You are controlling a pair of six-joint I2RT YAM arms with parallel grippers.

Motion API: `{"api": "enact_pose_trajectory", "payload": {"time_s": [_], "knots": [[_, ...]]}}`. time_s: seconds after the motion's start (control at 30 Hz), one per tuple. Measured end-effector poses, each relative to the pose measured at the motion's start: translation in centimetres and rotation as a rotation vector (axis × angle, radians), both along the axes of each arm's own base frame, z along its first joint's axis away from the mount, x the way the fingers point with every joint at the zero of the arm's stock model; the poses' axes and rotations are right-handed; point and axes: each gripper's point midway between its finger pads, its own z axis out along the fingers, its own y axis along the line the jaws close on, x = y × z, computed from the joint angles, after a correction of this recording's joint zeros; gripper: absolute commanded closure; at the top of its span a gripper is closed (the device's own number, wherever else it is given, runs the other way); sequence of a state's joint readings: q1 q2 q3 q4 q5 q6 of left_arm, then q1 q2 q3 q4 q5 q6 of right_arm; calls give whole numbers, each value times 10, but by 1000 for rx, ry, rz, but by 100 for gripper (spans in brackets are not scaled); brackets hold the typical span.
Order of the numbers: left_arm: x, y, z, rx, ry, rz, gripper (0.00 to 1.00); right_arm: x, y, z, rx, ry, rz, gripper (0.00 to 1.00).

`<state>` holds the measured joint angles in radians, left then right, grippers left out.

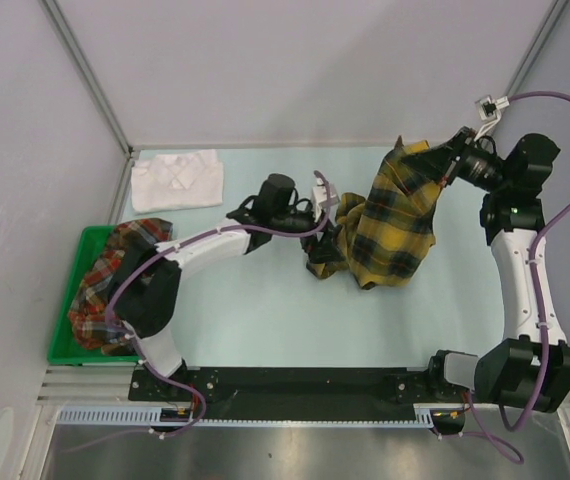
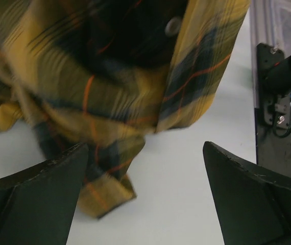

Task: Fold and stack the long sleeve shirts
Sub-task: Flatten the shirt out

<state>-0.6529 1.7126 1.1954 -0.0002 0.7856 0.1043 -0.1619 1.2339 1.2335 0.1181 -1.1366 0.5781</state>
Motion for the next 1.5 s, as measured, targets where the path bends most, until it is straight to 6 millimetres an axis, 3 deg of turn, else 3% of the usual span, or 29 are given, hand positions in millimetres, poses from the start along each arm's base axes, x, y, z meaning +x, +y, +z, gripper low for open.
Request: {"api": "enact_pose_trajectory", "payload": {"time_s": [0.13, 0.23, 0.27, 0.33, 0.37, 0.43, 0.5, 0.57, 0.63, 0.67, 0.77, 0.83, 0.93, 1.0, 1.03, 1.07, 1.13, 1.17, 1.2, 1.23, 1.27, 1.33, 1.4, 1.43, 1.5], "knots": [[-14, -44, 6, -51, -16, -86, 4, 0, 8, 12, 11, -30, -5, 100], [-23, -65, 9, -78, -20, -123, 29, -3, 17, 29, 12, -69, 1, 100], [-25, -71, 10, -87, -23, -135, 52, -4, 19, 35, 11, -87, 2, 100], [-27, -73, 12, -97, -3, -134, 74, -6, 22, 50, 8, -128, -2, 100], [-26, -72, 14, -104, -1, -129, 92, -6, 22, 57, 8, -145, -10, 100], [-22, -65, 20, -114, 12, -113, 100, -5, 20, 71, 12, -180, -40, 100], [-15, -49, 29, -121, 44, -77, 100, -4, 18, 86, 26, -210, -72, 100], [-1, -19, 46, -128, 63, -17, 100, -4, 18, 102, 48, -241, -103, 100], [19, 18, 73, -145, 49, 68, 100, -5, 24, 115, 69, -268, -115, 100], [34, 49, 92, -156, 34, 137, 100, -10, 34, 125, 88, -285, -106, 100], [62, 115, 140, -189, -32, 288, 100, -27, 64, 148, 143, -319, -57, 100], [71, 153, 173, -205, -88, 368, 100, -40, 79, 171, 200, -345, -23, 100], [65, 174, 205, -207, -159, 393, 100, -44, 68, 198, 266, -371, -70, 100], [53, 172, 212, -206, -177, 376, 90, -34, 36, 197, 275, -374, -177, 100], [48, 170, 211, -202, -177, 365, 74, -28, 12, 185, 268, -361, -260, 100], [44, 168, 205, -196, -169, 356, 65, -19, -14, 164, 250, -326, -347, 100], [41, 162, 183, -166, -132, 342, 50, -2, -62, 105, 203, -227, -494, 100], [40, 157, 166, -140, -104, 337, 39, 3, -86, 68, 178, -160, -568, 100], [40, 152, 146, -108, -72, 334, 35, 10, -94, 25, 150, -68, -582, 100], [39, 146, 128, -75, -50, 326, 29, 10, -123, -8, 127, -9, -665, 100], [35, 136, 102, -30, -17, 312, 24, 11, -137, -57, 105, 98, -697, 100], [20, 115, 53, 59, 49, 263, 23, 2, -149, -129, 65, 265, -720, 100], [2, 91, 2, 168, 114, 200, 23, -15, -150, -179, 28, 390, -710, 100], [-4, 81, -18, 211, 135, 172, 23, -22, -149, -192, 7, 421, -698, 100], [-15, 64, -50, 282, 159, 123, 20, -31, -149, -200, -35, 423, -676, 100]]}}
